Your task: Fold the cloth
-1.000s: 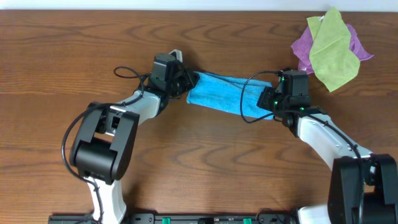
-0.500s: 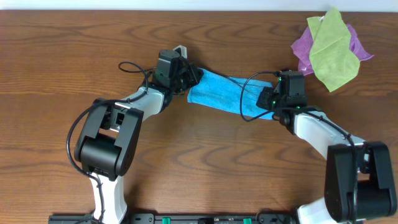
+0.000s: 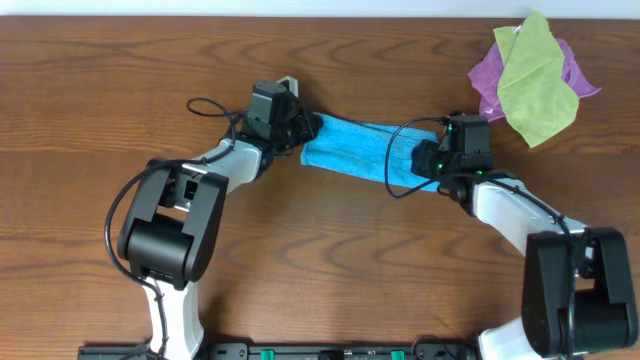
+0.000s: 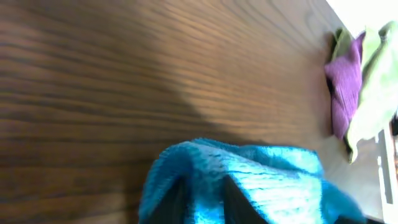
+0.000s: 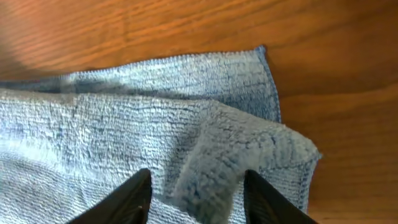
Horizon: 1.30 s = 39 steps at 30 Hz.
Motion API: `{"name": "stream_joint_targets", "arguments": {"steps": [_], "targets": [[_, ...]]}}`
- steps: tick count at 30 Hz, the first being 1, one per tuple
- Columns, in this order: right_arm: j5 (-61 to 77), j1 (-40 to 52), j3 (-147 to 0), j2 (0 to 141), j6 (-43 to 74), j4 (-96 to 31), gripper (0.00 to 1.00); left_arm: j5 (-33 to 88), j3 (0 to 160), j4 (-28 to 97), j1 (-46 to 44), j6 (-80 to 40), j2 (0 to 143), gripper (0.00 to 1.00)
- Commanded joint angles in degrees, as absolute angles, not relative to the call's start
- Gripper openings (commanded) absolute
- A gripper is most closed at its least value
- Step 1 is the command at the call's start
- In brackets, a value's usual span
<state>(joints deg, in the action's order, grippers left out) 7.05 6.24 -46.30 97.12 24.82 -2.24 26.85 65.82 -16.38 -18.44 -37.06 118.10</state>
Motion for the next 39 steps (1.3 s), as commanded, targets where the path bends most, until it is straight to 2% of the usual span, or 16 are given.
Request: {"name": "stream_joint_targets", "arguments": {"steps": [1, 5, 6, 13, 16, 18, 20, 24, 28, 31, 33, 39], "targets": [[8.6, 6.1, -46.1, 97.3, 24.6, -3.2, 0.50, 26.4, 67.0, -15.9, -16.9, -35.9, 118.9, 0.36], [9.3, 6.1, -46.1, 97.0, 24.6, -4.7, 0.53, 26.6, 67.0, -15.1, -15.6, -35.9, 118.9, 0.66], [9.3, 6.1, -46.1, 96.9, 24.6, -4.9, 0.53, 26.8, 67.0, -15.0, -15.3, -35.9, 118.9, 0.71], [9.3, 6.1, -46.1, 93.3, 24.6, -6.3, 0.54, 30.5, 67.0, -14.9, -13.9, -34.6, 117.0, 0.77], [9.3, 6.1, -46.1, 90.0, 24.8, -8.6, 0.56, 33.1, 67.0, -14.3, -13.9, -33.2, 114.5, 0.85], [9.3, 6.1, -46.1, 87.6, 25.3, -11.2, 0.58, 33.8, 67.0, -12.3, -13.9, -33.1, 112.6, 0.85], [9.3, 6.1, -46.1, 84.8, 26.2, -14.3, 0.60, 34.7, 67.1, -10.0, -14.0, -33.2, 111.0, 0.79], [9.3, 6.1, -46.1, 78.2, 28.1, -21.6, 0.63, 38.1, 67.1, -5.8, -14.1, -33.2, 109.4, 0.50], [9.3, 6.1, -46.1, 72.3, 29.8, -28.2, 0.63, 40.6, 67.1, -4.3, -15.2, -33.2, 109.4, 0.29], [9.3, 6.1, -46.1, 68.4, 31.7, -32.8, 0.61, 38.9, 67.1, -4.5, -16.7, -33.2, 109.4, 0.10], [9.8, 6.1, -46.1, 67.1, 33.0, -34.8, 0.61, 36.4, 67.1, -4.3, -17.8, -33.3, 109.4, 0.06], [12.4, 6.1, -46.1, 67.0, 39.0, -39.6, 0.65, 24.1, 67.1, -4.3, -22.1, -33.2, 109.4, 0.06]]}}
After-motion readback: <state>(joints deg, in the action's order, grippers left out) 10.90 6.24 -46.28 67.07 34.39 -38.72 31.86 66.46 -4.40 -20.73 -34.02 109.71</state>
